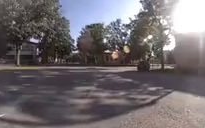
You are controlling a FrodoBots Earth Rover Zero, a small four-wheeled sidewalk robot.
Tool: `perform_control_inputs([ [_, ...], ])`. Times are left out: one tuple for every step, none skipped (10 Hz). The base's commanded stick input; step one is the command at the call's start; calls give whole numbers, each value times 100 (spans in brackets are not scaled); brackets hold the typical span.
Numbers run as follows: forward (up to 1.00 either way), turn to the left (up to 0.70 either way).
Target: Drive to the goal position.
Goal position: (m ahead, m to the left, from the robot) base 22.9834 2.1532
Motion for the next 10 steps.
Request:
perform_control_inputs([
  [60,0],
  [60,0],
  [60,0],
  [60,0],
  [60,0],
  [60,0],
  [60,0],
  [60,0],
  [60,0],
  [60,0],
])
